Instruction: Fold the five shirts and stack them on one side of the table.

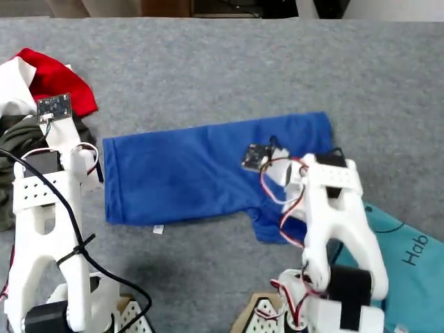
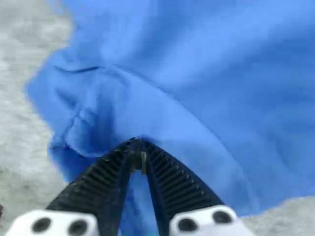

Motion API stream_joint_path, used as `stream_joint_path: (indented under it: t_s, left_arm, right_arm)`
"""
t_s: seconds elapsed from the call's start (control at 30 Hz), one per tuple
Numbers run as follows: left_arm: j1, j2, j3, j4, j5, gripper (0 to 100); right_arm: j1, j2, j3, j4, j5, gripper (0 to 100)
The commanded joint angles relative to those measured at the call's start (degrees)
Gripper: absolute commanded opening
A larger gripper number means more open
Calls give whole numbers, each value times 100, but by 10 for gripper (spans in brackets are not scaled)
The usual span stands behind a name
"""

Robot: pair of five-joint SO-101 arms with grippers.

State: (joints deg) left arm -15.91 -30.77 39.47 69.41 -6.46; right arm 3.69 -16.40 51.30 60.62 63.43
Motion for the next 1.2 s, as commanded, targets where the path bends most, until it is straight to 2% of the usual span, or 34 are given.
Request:
stream_joint_path:
  t_s: [0.0,0.2,0.27,0.5,0.67,0.8,1.0,1.17]
  left_arm:
    - [-44,-92,-316,35,62,20]
    - [-44,-84,-308,26,53,20]
    - [-44,-84,-316,26,53,20]
    - [26,-75,-747,-9,141,22]
    - [818,-31,-985,-501,668,20]
    - [1407,629,-1073,-844,853,20]
    - [1336,2519,-2057,-809,853,20]
    - [1319,3758,-2980,-809,853,20]
  right_arm:
    - [-303,-752,479,79,-35,5]
    - [-927,-1613,1262,70,-70,5]
    - [-919,-1780,1165,79,-79,5]
    - [-259,-1631,-892,457,-44,5]
    - [-233,-382,-2554,448,-79,5]
    - [-198,1024,-4004,492,-369,5]
    - [-154,2747,-5736,879,-888,5]
    - [-119,3873,-6624,1099,-1415,5]
